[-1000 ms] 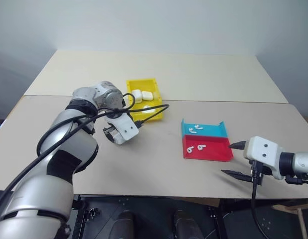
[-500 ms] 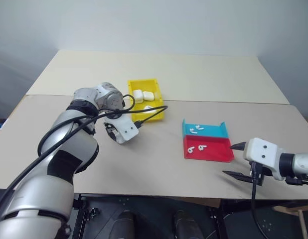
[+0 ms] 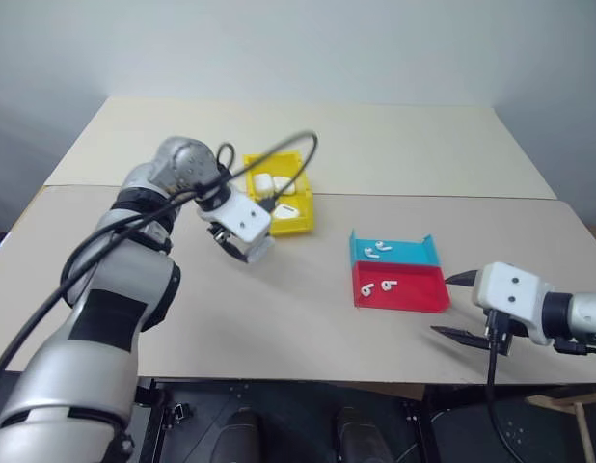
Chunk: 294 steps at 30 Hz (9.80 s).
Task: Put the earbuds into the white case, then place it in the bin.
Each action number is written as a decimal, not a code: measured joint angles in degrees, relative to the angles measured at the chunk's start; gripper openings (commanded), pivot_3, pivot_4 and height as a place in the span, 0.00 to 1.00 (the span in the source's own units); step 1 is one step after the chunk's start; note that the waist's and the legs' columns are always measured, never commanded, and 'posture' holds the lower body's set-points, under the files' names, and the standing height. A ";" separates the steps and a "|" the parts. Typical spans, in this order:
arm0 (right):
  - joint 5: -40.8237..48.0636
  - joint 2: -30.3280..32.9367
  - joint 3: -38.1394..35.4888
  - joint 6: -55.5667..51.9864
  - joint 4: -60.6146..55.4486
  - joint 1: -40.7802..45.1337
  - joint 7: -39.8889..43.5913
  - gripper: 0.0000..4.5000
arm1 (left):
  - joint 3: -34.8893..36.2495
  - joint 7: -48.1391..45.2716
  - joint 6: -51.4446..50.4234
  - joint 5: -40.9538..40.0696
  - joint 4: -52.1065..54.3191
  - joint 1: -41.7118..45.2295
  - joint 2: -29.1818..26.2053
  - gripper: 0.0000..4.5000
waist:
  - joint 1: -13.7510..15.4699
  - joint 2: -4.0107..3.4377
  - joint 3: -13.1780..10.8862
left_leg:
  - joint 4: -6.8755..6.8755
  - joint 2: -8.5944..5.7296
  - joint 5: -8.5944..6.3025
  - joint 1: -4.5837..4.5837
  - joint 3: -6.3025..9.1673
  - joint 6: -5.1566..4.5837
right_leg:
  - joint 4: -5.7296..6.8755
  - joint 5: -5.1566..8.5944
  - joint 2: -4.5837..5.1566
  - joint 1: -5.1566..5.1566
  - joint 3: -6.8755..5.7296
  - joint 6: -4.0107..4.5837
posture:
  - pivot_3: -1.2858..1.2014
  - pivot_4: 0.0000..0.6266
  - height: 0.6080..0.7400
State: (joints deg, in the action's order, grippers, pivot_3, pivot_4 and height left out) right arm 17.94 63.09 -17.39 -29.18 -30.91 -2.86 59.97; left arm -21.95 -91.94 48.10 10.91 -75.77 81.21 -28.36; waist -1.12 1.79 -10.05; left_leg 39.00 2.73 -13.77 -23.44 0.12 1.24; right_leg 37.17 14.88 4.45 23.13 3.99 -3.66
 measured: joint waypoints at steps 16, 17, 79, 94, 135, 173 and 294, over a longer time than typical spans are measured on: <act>-1.07 10.56 19.35 1.33 9.32 24.52 13.56 0.73 | 19.37 21.81 -53.47 -46.00 81.06 -55.13 -3.35 0.61 | -0.13 -0.30 0.14 | 0.04 0.11 0.00 0.19 0.00 0.00 | 0.05 -0.01 0.01 -0.12 -0.02 0.03 | 0.52 0.24 1.00; -2.52 9.93 22.03 1.76 10.44 27.82 14.74 0.73 | 19.41 23.97 -54.77 -45.95 84.62 -57.39 -3.30 0.61 | -0.10 -0.34 0.17 | 0.04 0.11 0.00 0.22 -0.04 0.00 | 0.04 -0.02 0.00 -0.12 0.02 0.04 | 0.52 0.24 1.00; -36.93 -17.59 46.36 36.44 47.78 52.44 22.08 0.37 | 13.22 37.47 -60.76 -36.70 101.49 -72.82 -3.33 0.61 | 0.16 -0.43 0.22 | -0.08 0.09 0.00 0.26 -0.07 0.00 | -0.04 -0.04 -0.02 -0.09 0.02 0.10 | 0.52 0.24 1.00; -37.06 -17.71 46.21 37.56 48.52 52.68 21.60 0.19 | 13.04 37.46 -60.78 -36.24 101.49 -72.87 -2.82 0.61 | 0.18 -0.43 0.21 | -0.10 0.09 0.00 0.26 -0.07 0.00 | -0.05 -0.03 -0.02 -0.08 0.02 0.10 | 0.52 0.24 1.00; 27.50 -38.75 4.59 9.40 -9.95 17.18 -7.57 0.19 | 11.85 22.63 -61.84 -46.69 92.84 -56.89 1.70 0.61 | 0.11 -0.43 0.21 | -0.18 0.08 0.00 0.23 0.00 0.00 | -0.10 -0.02 -0.04 -0.12 -0.01 0.08 | 0.52 0.24 1.00; 15.52 -34.86 14.83 21.62 -2.28 13.57 -3.84 0.19 | 11.96 22.97 -61.75 -45.68 92.92 -57.42 1.55 0.61 | 0.25 -0.43 0.21 | -0.18 0.08 0.00 0.23 0.00 0.00 | -0.12 -0.02 -0.04 -0.12 -0.01 0.08 | 0.52 0.24 1.00; -44.92 -36.65 48.16 35.26 101.21 79.53 10.01 0.14 | 16.22 30.06 -59.21 -41.76 99.61 -73.08 -3.85 0.61 | -1.49 -0.71 0.01 | -0.33 0.11 0.00 0.17 -0.11 0.01 | -0.05 -0.02 -0.02 0.13 0.01 0.18 | 0.52 0.24 1.00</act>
State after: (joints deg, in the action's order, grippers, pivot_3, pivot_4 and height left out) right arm -26.97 26.44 30.78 6.08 70.30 76.67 69.98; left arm -5.73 -61.88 -11.11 -30.85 23.84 8.13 -32.21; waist -2.61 1.07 -10.03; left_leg 38.67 2.84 -13.77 -23.27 0.02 1.24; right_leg 37.12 14.86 4.42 23.26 4.00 -3.48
